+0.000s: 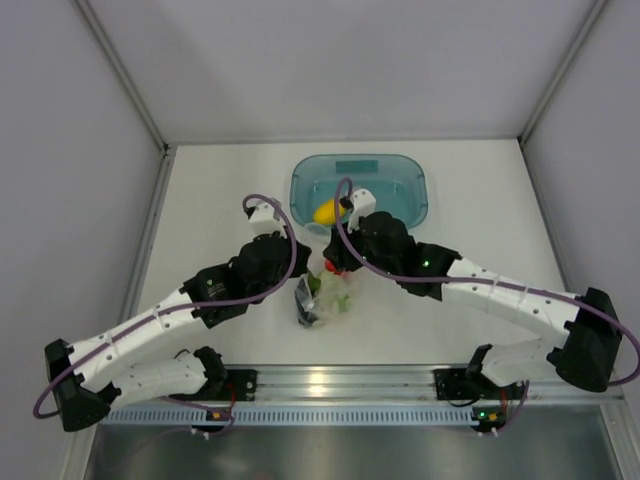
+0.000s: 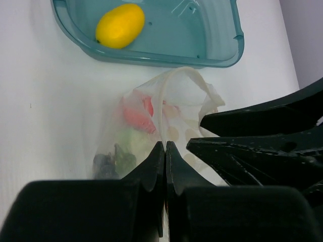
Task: Open the zip-top bag and remove the fake food
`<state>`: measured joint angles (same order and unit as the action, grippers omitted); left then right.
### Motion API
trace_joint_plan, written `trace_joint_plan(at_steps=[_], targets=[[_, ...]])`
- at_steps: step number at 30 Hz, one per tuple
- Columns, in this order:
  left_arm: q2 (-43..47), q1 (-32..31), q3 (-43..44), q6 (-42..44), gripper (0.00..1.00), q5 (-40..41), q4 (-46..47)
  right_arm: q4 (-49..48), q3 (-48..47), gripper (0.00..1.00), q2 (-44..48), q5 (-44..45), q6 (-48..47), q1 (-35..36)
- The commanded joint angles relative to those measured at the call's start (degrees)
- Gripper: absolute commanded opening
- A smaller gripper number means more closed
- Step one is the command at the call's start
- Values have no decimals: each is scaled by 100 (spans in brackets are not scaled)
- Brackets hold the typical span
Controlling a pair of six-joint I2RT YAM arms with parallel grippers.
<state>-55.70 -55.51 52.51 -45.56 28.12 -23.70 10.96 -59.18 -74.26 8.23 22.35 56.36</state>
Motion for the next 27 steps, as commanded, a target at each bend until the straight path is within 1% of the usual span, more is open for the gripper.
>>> trace_joint_plan(at_steps=[1, 6, 9, 13, 15, 17, 19, 20, 23, 27], targets=[[-28, 5, 242, -93, 0, 45, 182, -51, -102, 39, 447, 434, 15, 182], [-46, -4, 216, -102, 0, 97, 182, 116, -67, 40, 983, 1056, 6, 507], [-81, -4, 216, -120, 0, 88, 173, 345, -94, 40, 1272, 1286, 15, 508], [-99, -4, 216, -128, 0, 88, 173, 442, -42, 41, 1528, 1181, 15, 534], [-81, -4, 216, -155, 0, 62, 182, 354, 11, 42, 1581, 963, 15, 543], [-64, 5, 233, -164, 0, 18, 182, 328, 3, 44, 1416, 542, -11, 543], [-28, -4, 242, -181, 0, -43, 182, 389, -163, 45, 1187, 347, -20, 543], [15, -13, 251, -181, 0, -61, 182, 468, -225, 46, 907, 181, -20, 543], [68, -13, 260, -207, 0, -122, 191, 486, -349, 47, 371, 92, 41, 543], [174, -13, 111, -243, 0, -324, 453, -119, -208, 47, -149, -207, 278, 543]])
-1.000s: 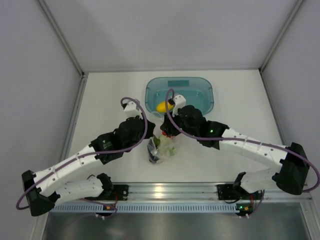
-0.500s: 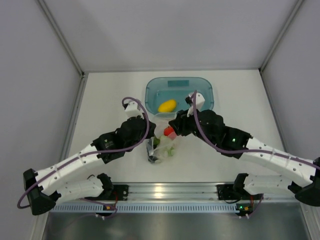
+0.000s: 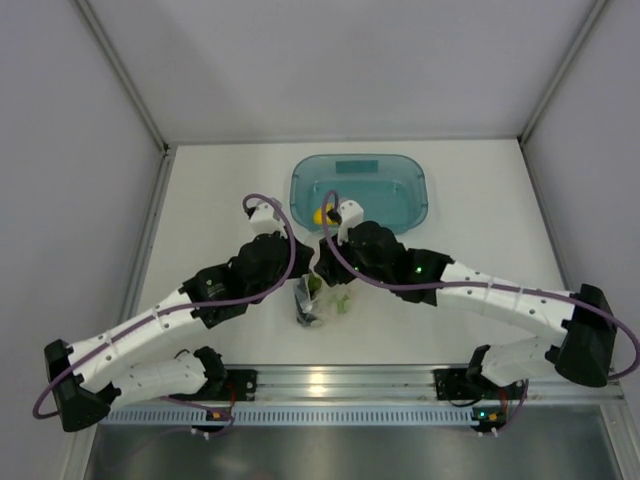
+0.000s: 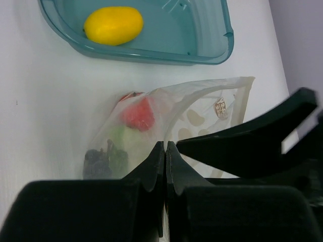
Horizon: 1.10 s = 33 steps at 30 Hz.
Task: Open the zip-top bag and remove the fake food
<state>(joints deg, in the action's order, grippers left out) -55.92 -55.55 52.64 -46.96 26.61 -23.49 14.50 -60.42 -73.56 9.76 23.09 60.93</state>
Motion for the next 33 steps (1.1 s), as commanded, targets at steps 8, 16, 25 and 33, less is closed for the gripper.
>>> trace_joint_plan(at_steps=[8, 16, 25, 33], targets=[[204, -17, 0, -129, 0, -156, 468, -755, -5, 55, -984, -158, 723, 139], [134, -17, -61, -85, 0, -130, 459, -1661, 435, 67, -1168, -844, 1180, 165], [169, -17, -105, -129, 0, -165, 468, -1600, 400, 63, -1617, -396, 1496, 192], [152, -17, -131, -147, 0, -235, 485, -1801, 224, 66, -2189, -888, 1522, 192]])
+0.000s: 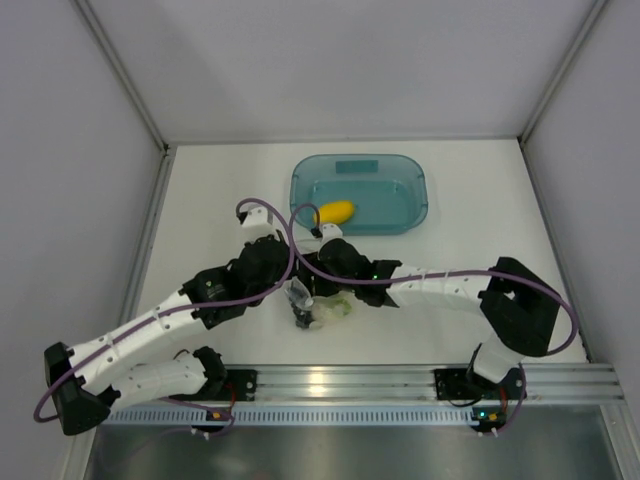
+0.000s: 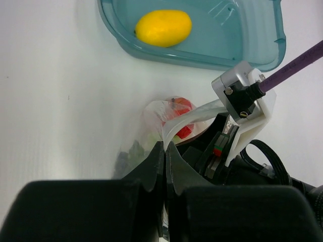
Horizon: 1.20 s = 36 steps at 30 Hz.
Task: Open the zip-top bag and remove the fake food
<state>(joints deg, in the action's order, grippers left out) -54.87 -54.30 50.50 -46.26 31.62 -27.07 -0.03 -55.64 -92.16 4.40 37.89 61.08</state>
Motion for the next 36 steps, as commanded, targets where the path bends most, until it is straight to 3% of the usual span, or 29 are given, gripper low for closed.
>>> trace_joint_plan(at_steps=[1, 9, 13, 23, 29, 32, 36], targets=[[47, -142, 74, -217, 0, -736, 835, -540, -202, 63, -338, -274, 69, 176], [47, -142, 13, -208, 0, -815, 914, -1359, 53, 59, -513, -116, 61, 167], [64, -151, -40, -208, 0, -868, 967, -1376, -35, 48, -601, 122, 113, 167], [56, -151, -154, -190, 0, -1026, 1090, -2062, 202, 52, -558, 666, 499, 168], [47, -159, -207, -190, 0, -1026, 1107, -2572, 335, 46, -487, 685, 659, 176], [73, -159, -242, -155, 0, -991, 1099, -2554, 299, 54, -426, 387, 544, 167], [134, -151, -330, -59, 0, -815, 1081, -1870, 45, 80, -329, -307, 343, 167]])
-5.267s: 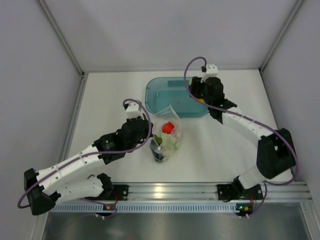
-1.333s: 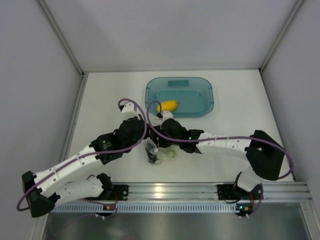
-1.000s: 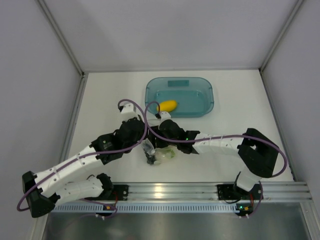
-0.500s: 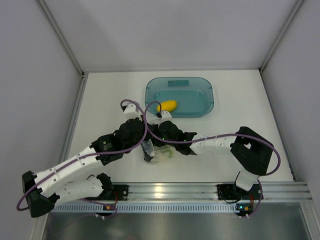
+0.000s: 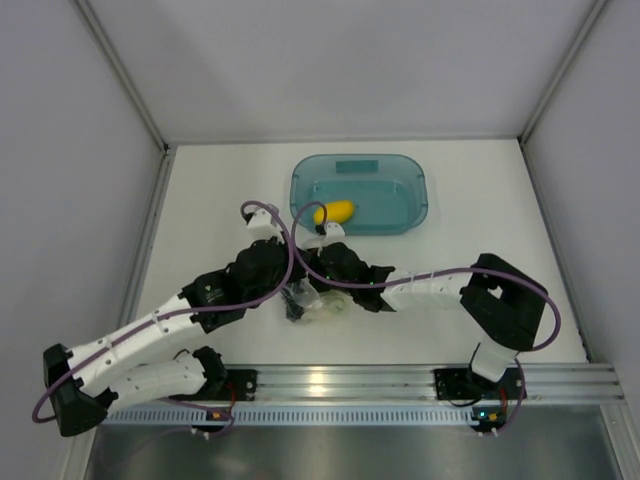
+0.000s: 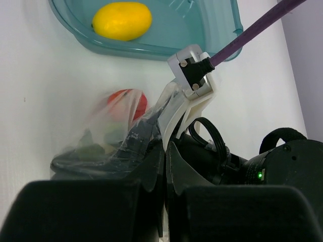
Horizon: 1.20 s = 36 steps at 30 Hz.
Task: Open the zip-top bag and remove the fake food
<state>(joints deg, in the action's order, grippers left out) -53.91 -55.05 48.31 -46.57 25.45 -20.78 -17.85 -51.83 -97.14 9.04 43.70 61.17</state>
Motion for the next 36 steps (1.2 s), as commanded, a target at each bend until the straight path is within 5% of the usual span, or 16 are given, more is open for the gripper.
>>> trace_joint_plan(at_steps=[1, 5, 14, 18, 28, 32, 35, 36], targets=[[47, -85, -120, 16, 0, -112, 443, 34, -432, 81, 178, -842, -326, 167], [100, -76, -208, 139, 0, 82, 443, 764, -670, 82, 178, -1307, -529, 176], [12, -59, -454, 227, 0, 100, 399, 467, -451, 68, 327, -2222, -723, 203], [74, -59, -525, 288, 0, -75, 381, 309, -231, 62, 591, -1837, -311, 159], [583, -59, -806, 675, 0, -401, 390, -940, 489, 64, 1030, -1836, 885, 115], [811, -59, -903, 772, 0, -392, 390, -713, 508, 65, 1207, -1607, 930, 115], [847, -68, -885, 807, 0, -427, 399, -379, 455, 56, 1320, -1380, 746, 132], [847, -68, -876, 807, 0, -436, 399, 5, 342, 54, 1364, -682, 562, 185]])
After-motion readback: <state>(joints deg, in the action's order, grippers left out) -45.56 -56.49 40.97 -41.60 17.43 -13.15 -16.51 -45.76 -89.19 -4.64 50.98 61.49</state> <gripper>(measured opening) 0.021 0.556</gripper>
